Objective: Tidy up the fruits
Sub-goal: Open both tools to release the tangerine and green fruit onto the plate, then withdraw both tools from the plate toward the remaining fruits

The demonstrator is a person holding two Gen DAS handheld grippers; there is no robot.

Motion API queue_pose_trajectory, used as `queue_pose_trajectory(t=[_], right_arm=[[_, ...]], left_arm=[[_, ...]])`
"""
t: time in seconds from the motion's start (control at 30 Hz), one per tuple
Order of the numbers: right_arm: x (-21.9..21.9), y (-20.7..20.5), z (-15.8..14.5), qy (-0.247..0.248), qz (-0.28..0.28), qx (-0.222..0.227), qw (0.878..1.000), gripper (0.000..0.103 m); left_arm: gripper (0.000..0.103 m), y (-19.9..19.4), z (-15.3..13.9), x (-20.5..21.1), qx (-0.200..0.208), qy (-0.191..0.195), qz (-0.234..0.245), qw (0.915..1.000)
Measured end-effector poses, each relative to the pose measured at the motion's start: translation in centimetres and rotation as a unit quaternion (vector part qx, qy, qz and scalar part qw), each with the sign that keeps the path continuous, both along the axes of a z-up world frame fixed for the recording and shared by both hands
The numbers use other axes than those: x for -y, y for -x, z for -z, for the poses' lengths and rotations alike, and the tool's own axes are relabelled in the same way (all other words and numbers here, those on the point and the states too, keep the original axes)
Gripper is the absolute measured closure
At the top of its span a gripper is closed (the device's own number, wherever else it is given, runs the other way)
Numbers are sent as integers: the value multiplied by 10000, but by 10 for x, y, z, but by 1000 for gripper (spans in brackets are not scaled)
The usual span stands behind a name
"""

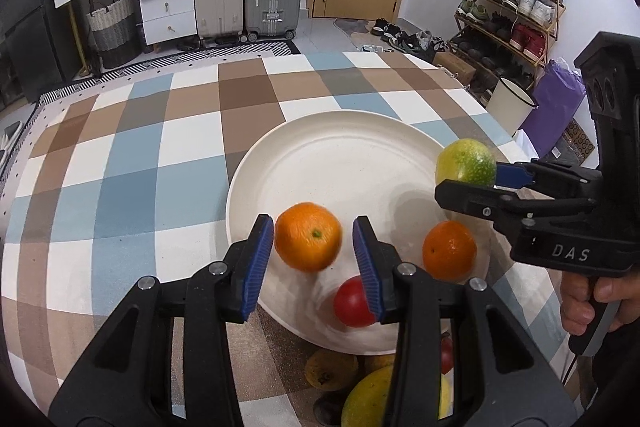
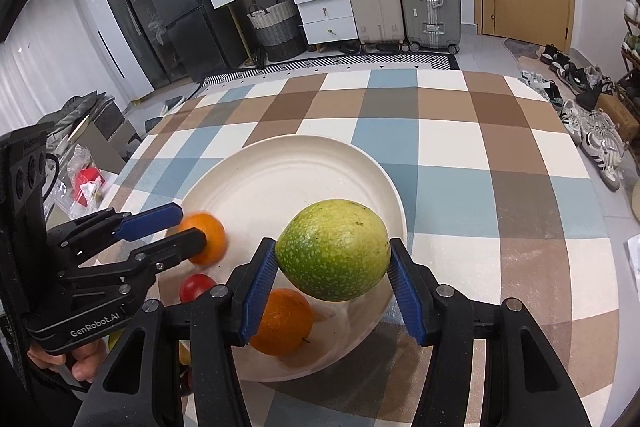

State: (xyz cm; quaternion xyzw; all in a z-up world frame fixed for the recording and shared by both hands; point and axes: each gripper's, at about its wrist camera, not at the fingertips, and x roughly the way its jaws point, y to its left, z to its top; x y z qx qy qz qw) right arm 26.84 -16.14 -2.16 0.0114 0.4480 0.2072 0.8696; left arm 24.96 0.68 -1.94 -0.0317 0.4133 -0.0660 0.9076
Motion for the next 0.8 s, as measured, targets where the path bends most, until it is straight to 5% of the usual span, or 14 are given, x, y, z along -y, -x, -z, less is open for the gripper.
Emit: queue_pose_trajectory(t=[0.1, 0.17, 0.37, 0.5, 0.8], right_arm=[[-1, 7, -5, 92, -1, 107, 9999, 43], [-1, 13, -9, 95, -22, 200, 9998, 28], [5, 33, -27, 162, 42, 506, 9986, 3], [11, 50, -35, 115, 28, 698, 9975, 1], [14, 92, -45, -243, -142, 622, 9977, 1]], left_arm=[[33, 8, -6, 2, 107, -80, -32, 9999], [20, 15, -11, 0, 240, -109, -107, 9996], [15, 40, -26, -9, 385, -49, -216, 9990], [1, 64, -35, -14, 575, -8, -201, 9981], [1, 115, -48, -21, 769, 53, -381, 9963]])
